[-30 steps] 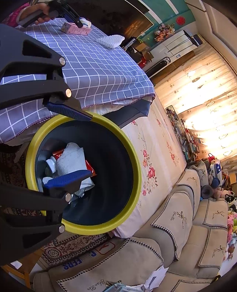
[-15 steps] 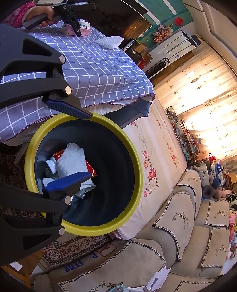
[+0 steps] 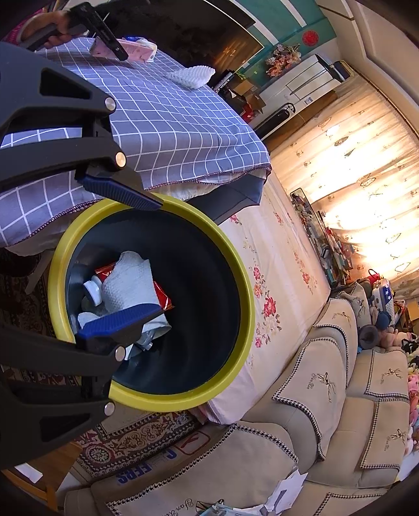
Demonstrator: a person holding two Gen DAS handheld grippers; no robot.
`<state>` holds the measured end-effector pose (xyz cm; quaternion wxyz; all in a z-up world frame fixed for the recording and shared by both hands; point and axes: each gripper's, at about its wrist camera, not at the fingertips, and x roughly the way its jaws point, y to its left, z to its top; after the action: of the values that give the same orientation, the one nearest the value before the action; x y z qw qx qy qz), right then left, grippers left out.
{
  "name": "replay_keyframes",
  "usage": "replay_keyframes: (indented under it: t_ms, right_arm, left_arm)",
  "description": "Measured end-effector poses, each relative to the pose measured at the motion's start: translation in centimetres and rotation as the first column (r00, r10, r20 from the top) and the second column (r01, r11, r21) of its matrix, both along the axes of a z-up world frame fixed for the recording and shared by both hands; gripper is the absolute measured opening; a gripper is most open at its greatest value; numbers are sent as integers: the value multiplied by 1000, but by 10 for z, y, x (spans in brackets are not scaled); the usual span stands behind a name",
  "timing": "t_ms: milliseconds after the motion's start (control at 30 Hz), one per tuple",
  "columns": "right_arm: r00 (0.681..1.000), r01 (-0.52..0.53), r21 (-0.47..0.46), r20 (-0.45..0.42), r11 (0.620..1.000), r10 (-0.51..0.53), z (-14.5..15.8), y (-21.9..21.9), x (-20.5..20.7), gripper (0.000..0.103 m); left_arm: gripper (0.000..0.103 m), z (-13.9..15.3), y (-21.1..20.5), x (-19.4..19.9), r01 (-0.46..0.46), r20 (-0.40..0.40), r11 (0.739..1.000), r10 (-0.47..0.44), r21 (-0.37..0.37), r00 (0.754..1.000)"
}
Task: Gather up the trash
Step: 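Grasp the pink milk carton with the left gripper, then carry the carton with the left gripper over the bin and release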
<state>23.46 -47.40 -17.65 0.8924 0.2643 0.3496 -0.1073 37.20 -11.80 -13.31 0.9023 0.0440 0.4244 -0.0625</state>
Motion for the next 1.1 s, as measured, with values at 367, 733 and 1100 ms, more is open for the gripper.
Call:
replay_keyframes:
  t_ms: [367, 733, 1100]
  right_arm:
    - [998, 38, 13, 42, 999, -38, 9, -17, -32, 57]
    - [984, 165, -38, 73, 986, -162, 29, -53, -95, 60]
    - [975, 218, -28, 49, 976, -216, 24, -71, -116, 60]
  left_arm:
    - [52, 46, -115, -55, 324, 55, 944, -321, -60, 945]
    - [52, 30, -279, -65, 567, -17, 817, -572, -106, 820]
    - [51, -23, -353, -37, 591, -107, 796, -604, -132, 790]
